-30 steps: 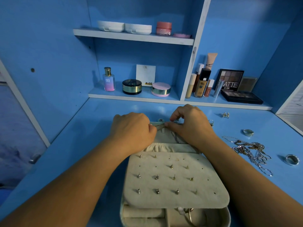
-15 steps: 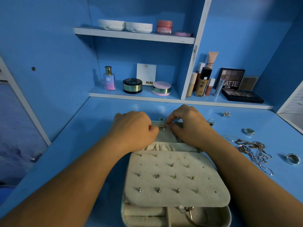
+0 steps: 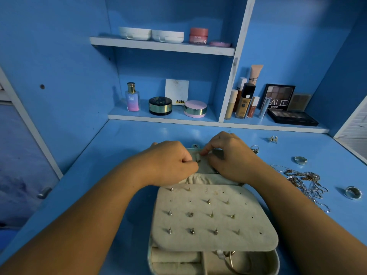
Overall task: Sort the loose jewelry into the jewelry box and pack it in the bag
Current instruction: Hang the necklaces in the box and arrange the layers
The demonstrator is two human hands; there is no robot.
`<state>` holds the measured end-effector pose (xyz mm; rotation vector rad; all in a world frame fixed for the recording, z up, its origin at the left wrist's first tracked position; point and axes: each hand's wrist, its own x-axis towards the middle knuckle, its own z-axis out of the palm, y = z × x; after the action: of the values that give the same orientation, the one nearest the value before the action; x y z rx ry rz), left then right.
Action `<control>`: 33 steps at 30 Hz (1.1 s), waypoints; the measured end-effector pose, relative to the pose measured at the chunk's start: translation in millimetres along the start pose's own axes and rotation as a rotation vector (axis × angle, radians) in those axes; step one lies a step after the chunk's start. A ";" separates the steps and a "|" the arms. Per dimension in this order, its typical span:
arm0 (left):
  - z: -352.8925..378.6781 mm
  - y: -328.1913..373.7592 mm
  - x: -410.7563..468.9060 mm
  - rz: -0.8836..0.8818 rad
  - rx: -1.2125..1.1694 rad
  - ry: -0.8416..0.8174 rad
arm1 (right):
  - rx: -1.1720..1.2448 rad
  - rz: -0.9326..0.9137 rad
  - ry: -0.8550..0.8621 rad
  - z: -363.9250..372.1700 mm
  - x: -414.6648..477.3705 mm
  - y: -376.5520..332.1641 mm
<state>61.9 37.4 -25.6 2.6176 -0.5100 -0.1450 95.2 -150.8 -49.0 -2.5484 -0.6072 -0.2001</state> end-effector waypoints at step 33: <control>-2.1 -9.0 2.9 -0.107 0.027 0.047 | 0.145 0.055 -0.041 -2.9 -1.5 4.8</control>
<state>68.0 44.6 -28.0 2.6690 -0.3581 -0.1119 95.9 -156.6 -49.0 -2.4303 -0.5463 -0.0811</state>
